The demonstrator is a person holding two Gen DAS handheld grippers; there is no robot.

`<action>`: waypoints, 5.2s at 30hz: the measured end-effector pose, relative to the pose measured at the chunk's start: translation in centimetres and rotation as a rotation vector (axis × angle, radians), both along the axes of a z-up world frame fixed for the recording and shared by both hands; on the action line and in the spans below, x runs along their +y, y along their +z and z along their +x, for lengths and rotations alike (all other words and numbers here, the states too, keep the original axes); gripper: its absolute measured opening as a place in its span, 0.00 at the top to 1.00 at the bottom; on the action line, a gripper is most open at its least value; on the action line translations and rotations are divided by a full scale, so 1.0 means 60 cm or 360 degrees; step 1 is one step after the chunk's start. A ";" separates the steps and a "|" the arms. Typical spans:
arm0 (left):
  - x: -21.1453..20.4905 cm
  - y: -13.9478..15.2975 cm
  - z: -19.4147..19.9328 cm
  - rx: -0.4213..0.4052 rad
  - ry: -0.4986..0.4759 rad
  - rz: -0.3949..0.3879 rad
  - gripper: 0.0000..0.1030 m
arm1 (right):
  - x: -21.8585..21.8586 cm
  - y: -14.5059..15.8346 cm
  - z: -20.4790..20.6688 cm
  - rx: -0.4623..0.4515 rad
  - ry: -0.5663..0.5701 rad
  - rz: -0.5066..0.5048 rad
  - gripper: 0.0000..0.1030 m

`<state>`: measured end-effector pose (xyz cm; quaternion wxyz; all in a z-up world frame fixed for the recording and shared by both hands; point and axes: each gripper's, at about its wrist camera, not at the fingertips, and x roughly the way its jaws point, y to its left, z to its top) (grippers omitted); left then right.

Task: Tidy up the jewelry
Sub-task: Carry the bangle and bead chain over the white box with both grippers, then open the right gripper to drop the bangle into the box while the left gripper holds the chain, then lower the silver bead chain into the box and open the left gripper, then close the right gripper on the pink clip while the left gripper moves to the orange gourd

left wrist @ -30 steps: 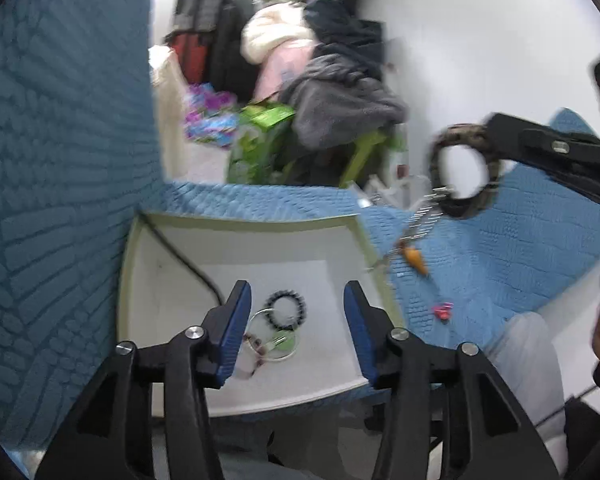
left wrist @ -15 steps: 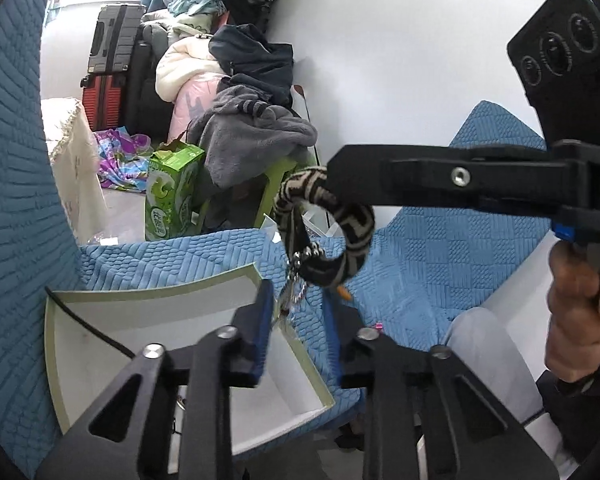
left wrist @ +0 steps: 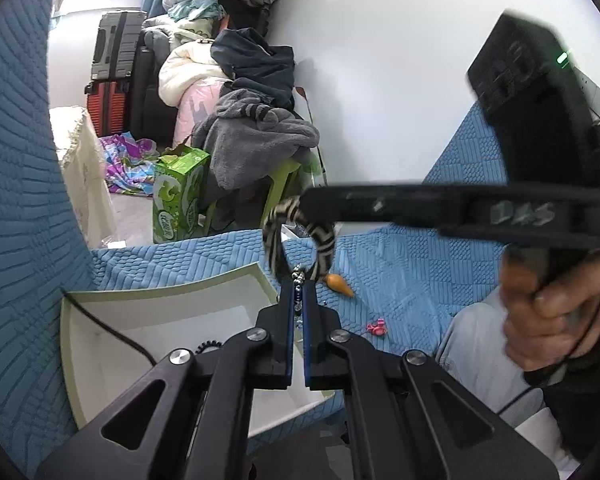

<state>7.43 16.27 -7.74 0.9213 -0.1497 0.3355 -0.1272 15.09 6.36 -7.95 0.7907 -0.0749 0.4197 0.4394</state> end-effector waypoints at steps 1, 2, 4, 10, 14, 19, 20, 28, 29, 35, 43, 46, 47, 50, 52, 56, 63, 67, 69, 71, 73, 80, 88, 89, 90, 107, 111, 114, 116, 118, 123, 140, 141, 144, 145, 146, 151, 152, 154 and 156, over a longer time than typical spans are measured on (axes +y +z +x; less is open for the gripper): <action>0.004 0.001 -0.005 0.0002 0.0009 -0.0005 0.98 | 0.000 -0.005 0.002 0.0010 -0.0002 -0.0003 0.96; 0.006 0.001 -0.005 0.0004 0.0016 -0.0008 0.98 | 0.002 -0.014 0.005 0.0032 -0.0003 -0.0006 0.96; 0.013 0.004 -0.010 0.0016 0.0036 -0.0023 0.98 | 0.005 -0.035 0.011 0.0089 -0.0004 -0.0007 0.96; 0.035 0.020 -0.022 0.0028 0.0078 -0.0030 0.98 | 0.015 -0.101 0.036 0.0251 -0.0021 -0.0015 0.96; 0.041 0.023 -0.025 0.0041 0.0084 -0.0009 0.98 | 0.020 -0.159 0.055 0.0397 -0.0030 -0.0040 0.96; 0.045 0.018 -0.025 0.0087 0.0088 0.0017 0.98 | 0.026 -0.223 0.061 0.0499 -0.0030 -0.0114 0.96; 0.046 0.017 -0.025 0.0094 0.0087 0.0021 0.98 | 0.027 -0.232 0.060 0.0497 -0.0029 -0.0137 0.95; 0.046 0.020 -0.026 0.0125 0.0096 0.0040 0.98 | 0.012 -0.231 0.048 0.0437 0.0049 -0.0139 0.92; 0.046 0.022 -0.026 0.0126 0.0094 0.0038 0.98 | 0.009 -0.228 0.043 0.0419 0.0062 -0.0132 0.90; 0.045 0.026 -0.022 0.0147 0.0079 0.0056 0.98 | -0.014 -0.207 0.018 0.0378 0.0152 0.0045 0.73; 0.027 0.029 -0.018 0.0174 0.0035 0.0084 0.98 | -0.012 -0.187 -0.022 0.0295 0.0310 0.0153 0.72; 0.023 0.030 -0.018 0.0182 0.0032 0.0091 0.97 | -0.011 -0.186 -0.028 0.0296 0.0345 0.0170 0.72; 0.023 0.031 -0.019 0.0182 0.0032 0.0093 0.98 | -0.009 -0.185 -0.031 0.0296 0.0357 0.0181 0.72; 0.024 0.032 -0.020 0.0186 0.0038 0.0099 0.98 | -0.007 -0.183 -0.033 0.0297 0.0383 0.0212 0.72; 0.026 0.031 -0.022 0.0192 0.0041 0.0091 0.98 | -0.007 -0.182 -0.037 0.0287 0.0398 0.0218 0.72; 0.029 0.034 -0.030 0.0189 0.0033 0.0091 0.98 | -0.007 -0.182 -0.046 0.0264 0.0418 0.0216 0.72; 0.023 0.039 -0.032 0.0199 0.0026 0.0110 0.98 | -0.001 -0.187 -0.041 0.0233 0.0372 0.0204 0.78; 0.024 0.040 -0.035 0.0199 0.0019 0.0107 0.98 | -0.001 -0.184 -0.041 0.0221 0.0390 0.0250 0.82; 0.023 0.041 -0.036 0.0205 0.0011 0.0115 0.98 | 0.002 -0.183 -0.041 0.0228 0.0400 0.0265 0.83; 0.022 0.043 -0.038 0.0204 0.0007 0.0113 0.98 | 0.007 -0.186 -0.040 0.0250 0.0432 0.0288 0.86; 0.022 0.045 -0.040 0.0205 0.0008 0.0111 0.98 | 0.013 -0.191 -0.041 0.0276 0.0469 0.0298 0.86; 0.024 0.052 -0.050 0.0208 0.0003 0.0133 0.98 | 0.033 -0.193 -0.061 0.0232 0.0596 0.0278 0.85; 0.043 0.037 -0.049 0.0262 0.0096 0.0158 0.98 | 0.024 -0.183 -0.071 0.0182 0.0574 0.0298 0.97; 0.045 0.033 -0.049 0.0271 0.0101 0.0159 0.98 | 0.022 -0.179 -0.072 0.0155 0.0552 0.0283 0.97; 0.047 0.027 -0.049 0.0284 0.0105 0.0153 0.98 | 0.019 -0.175 -0.070 0.0144 0.0534 0.0279 0.97; 0.057 -0.054 -0.039 0.0432 0.0181 0.0132 0.98 | -0.018 -0.116 -0.024 0.0284 0.0357 0.0494 0.97; 0.059 -0.058 -0.039 0.0421 0.0186 0.0097 0.98 | -0.024 -0.115 -0.014 0.0304 0.0326 0.0501 0.97; 0.060 -0.060 -0.039 0.0434 0.0162 0.0105 0.98 | -0.029 -0.118 -0.005 0.0320 0.0290 0.0511 0.97; 0.058 -0.065 -0.034 0.0439 0.0148 0.0107 0.98 | -0.029 -0.123 0.002 0.0322 0.0261 0.0490 0.97; 0.059 -0.072 -0.028 0.0442 0.0151 0.0096 0.97 | -0.029 -0.131 0.005 0.0309 0.0241 0.0450 0.97; 0.060 -0.096 -0.012 0.0453 0.0234 0.0062 0.97 | -0.027 -0.176 0.007 0.0291 0.0156 0.0279 0.97; 0.036 -0.112 0.000 0.0470 0.0530 0.0085 0.92 | -0.042 -0.192 -0.022 0.0021 0.0042 -0.0043 0.80; 0.031 -0.102 -0.002 0.0451 0.0542 0.0089 0.82 | -0.049 -0.179 -0.023 0.0004 0.0043 -0.0022 0.79; 0.021 -0.082 -0.001 0.0434 0.0594 0.0106 0.68 | -0.058 -0.145 -0.021 -0.0023 0.0044 0.0029 0.79; 0.013 -0.070 -0.002 0.0411 0.0599 0.0099 0.68 | -0.068 -0.127 -0.023 -0.0042 0.0047 0.0057 0.79; 0.009 -0.061 -0.003 0.0388 0.0601 0.0094 0.68 | -0.072 -0.116 -0.023 -0.0059 0.0046 0.0070 0.79; -0.026 -0.026 0.005 0.0320 0.0606 0.0075 0.68 | -0.127 -0.060 -0.022 -0.0148 0.0020 0.0145 0.79; -0.038 -0.020 0.008 0.0304 0.0605 0.0084 0.68 | -0.139 -0.052 -0.020 -0.0165 0.0013 0.0154 0.79; -0.060 -0.015 0.017 0.0288 0.0584 0.0080 0.68 | -0.165 -0.042 -0.015 -0.0207 0.0008 0.0168 0.79; -0.080 -0.014 0.027 0.0280 0.0568 0.0090 0.68 | -0.196 -0.040 -0.003 -0.0234 -0.0018 0.0193 0.79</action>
